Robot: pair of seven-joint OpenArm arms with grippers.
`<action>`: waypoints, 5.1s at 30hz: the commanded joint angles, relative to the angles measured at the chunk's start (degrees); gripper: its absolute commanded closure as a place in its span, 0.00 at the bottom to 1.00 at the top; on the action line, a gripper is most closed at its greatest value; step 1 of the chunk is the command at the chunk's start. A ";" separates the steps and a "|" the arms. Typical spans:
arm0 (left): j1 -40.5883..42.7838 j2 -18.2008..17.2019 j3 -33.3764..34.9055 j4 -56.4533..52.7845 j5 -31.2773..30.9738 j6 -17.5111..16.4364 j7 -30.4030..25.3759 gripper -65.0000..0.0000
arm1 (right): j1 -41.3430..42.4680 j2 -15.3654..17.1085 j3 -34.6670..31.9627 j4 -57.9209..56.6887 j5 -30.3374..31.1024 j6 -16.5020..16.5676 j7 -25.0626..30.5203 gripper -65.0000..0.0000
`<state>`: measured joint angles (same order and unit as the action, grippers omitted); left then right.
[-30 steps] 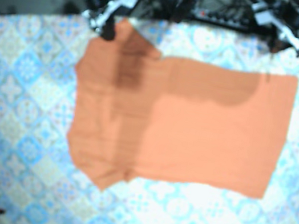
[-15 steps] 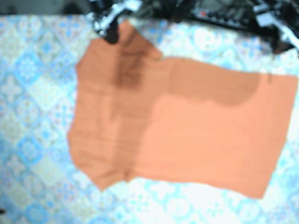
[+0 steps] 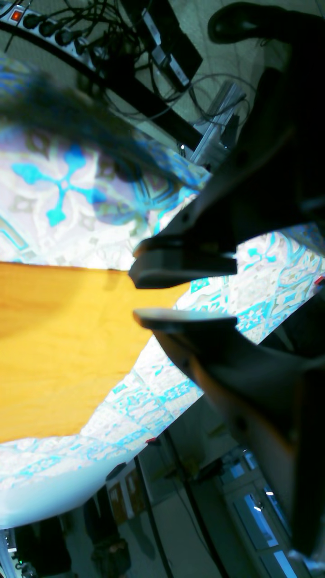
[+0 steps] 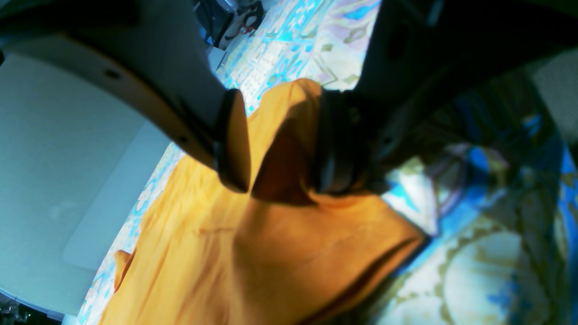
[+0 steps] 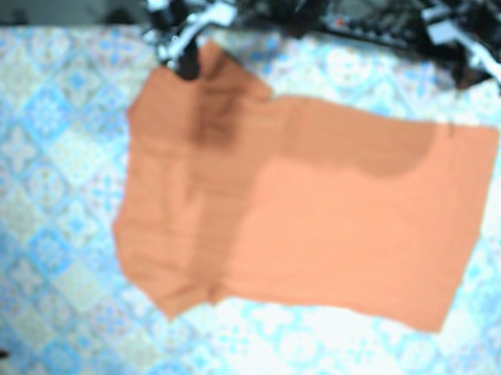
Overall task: Fold the T-shirt properly
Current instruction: 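Grasp the shoulder corner of the orange shirt with the right gripper, then grasp the opposite shoulder corner of the shirt with the left gripper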
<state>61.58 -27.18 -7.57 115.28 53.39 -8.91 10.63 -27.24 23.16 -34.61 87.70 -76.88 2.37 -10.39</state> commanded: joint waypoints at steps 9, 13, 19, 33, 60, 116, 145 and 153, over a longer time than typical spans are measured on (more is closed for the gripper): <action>0.70 -0.29 -0.29 0.72 -0.07 0.95 -0.04 0.81 | 1.79 0.01 -0.07 3.24 3.34 1.63 1.73 0.61; 0.62 0.50 -0.29 0.72 -0.07 0.95 -0.04 0.81 | 1.79 0.62 -0.33 3.24 4.22 1.63 1.56 0.61; -0.79 0.50 -0.29 0.72 -0.07 0.95 -0.04 0.81 | 1.00 0.62 -0.51 3.24 3.96 1.63 1.47 0.74; -0.97 0.50 -0.29 0.63 -0.15 0.95 -0.04 0.81 | 0.83 1.85 -0.69 3.42 4.22 1.63 -1.08 0.96; -11.78 -3.11 -0.03 -15.02 -8.59 0.69 6.55 0.72 | 0.74 2.03 -0.33 6.32 4.31 1.72 -1.08 0.96; -29.01 -7.33 3.31 -32.78 -16.15 -1.42 6.55 0.45 | -1.63 1.59 -0.16 6.32 3.96 1.72 -1.26 0.96; -34.11 -7.15 3.49 -37.97 -16.15 -2.65 6.47 0.53 | -1.63 1.50 -0.16 6.32 3.96 1.72 -1.26 0.96; -34.29 -7.06 6.56 -37.97 -15.80 -2.57 6.38 0.79 | -1.63 1.50 -0.25 6.32 4.05 1.72 -1.26 0.96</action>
<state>27.33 -33.36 -0.91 76.86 37.69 -10.94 17.76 -28.73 24.32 -34.94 93.01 -72.82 4.95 -11.84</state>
